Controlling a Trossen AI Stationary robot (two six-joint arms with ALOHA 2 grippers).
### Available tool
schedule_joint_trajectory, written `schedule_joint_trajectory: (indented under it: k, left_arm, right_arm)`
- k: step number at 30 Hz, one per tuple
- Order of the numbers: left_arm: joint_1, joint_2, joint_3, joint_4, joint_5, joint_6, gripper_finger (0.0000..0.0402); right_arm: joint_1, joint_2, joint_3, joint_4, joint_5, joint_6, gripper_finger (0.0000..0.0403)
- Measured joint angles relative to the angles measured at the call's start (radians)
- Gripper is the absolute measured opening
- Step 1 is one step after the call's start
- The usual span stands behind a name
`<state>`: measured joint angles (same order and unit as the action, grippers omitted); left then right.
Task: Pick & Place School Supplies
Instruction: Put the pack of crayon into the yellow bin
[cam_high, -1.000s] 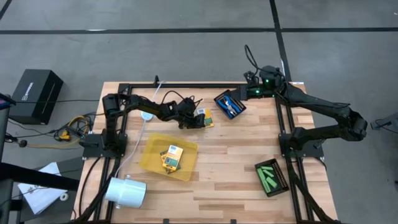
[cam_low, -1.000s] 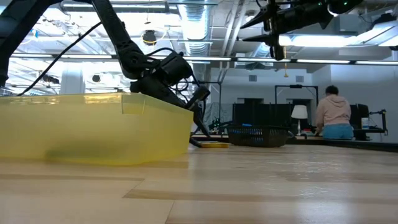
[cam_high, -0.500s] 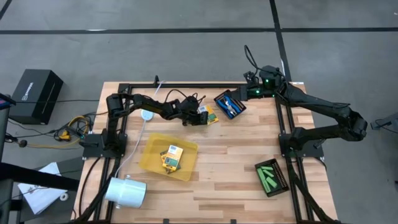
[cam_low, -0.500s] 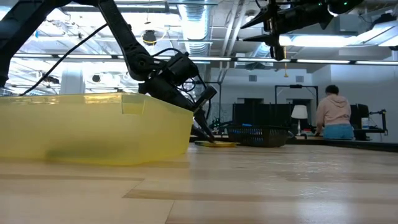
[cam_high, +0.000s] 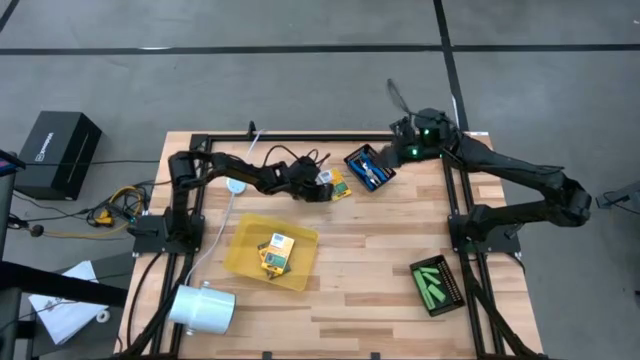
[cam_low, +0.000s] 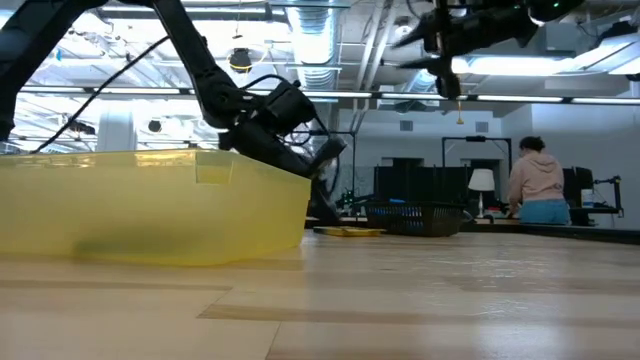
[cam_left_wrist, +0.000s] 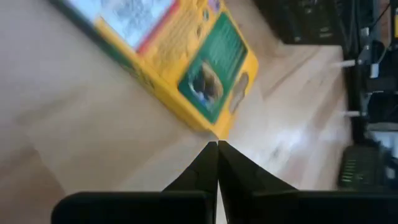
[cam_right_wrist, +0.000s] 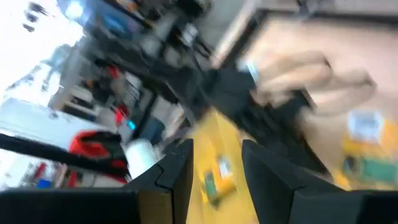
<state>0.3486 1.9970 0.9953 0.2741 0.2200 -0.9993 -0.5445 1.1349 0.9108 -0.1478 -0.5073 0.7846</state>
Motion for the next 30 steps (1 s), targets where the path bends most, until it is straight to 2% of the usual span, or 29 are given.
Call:
schedule_joint_trajectory:
  k: [2,4,6,11,16,19,22,25,30]
  left_arm:
    - [0.016,-0.017,0.002,-0.024,-0.003,0.054,0.0001]
    - [0.045,-0.031,0.006,-0.044,0.009,0.093,0.0001]
    - [0.083,-0.031,0.005,-0.05,0.036,0.115,0.0003]
    - [0.186,-0.069,0.009,-0.033,0.083,0.153,0.004]
    - [0.257,-0.102,0.015,-0.029,0.108,0.214,0.0101]
    - [0.282,-0.089,0.029,-0.025,0.186,0.237,0.0124]
    - [0.282,-0.048,0.03,-0.03,0.264,0.252,0.0126]
    - [0.263,-0.022,0.033,-0.047,0.291,0.31,0.0115]
    - [0.26,-0.023,0.044,-0.052,0.289,0.341,0.0094]
  right_arm:
    - [0.033,-0.005,0.0,-0.163,0.033,-0.03,0.0133]
    - [0.083,0.014,0.0,-0.326,0.128,-0.052,0.0138]
    - [0.136,0.045,-0.012,-0.392,0.213,-0.025,0.0146]
    - [0.244,0.052,-0.126,-0.057,0.277,0.228,0.0169]
    - [0.351,0.105,-0.243,0.129,0.47,0.521,0.0187]
    - [0.433,0.167,-0.275,0.236,0.599,0.678,0.0192]
    - [0.501,0.262,-0.267,0.332,0.706,0.792,0.0193]
    - [0.534,0.369,-0.239,0.377,0.771,0.884,0.0191]
    - [0.543,0.545,-0.168,0.461,0.795,0.971,0.0188]
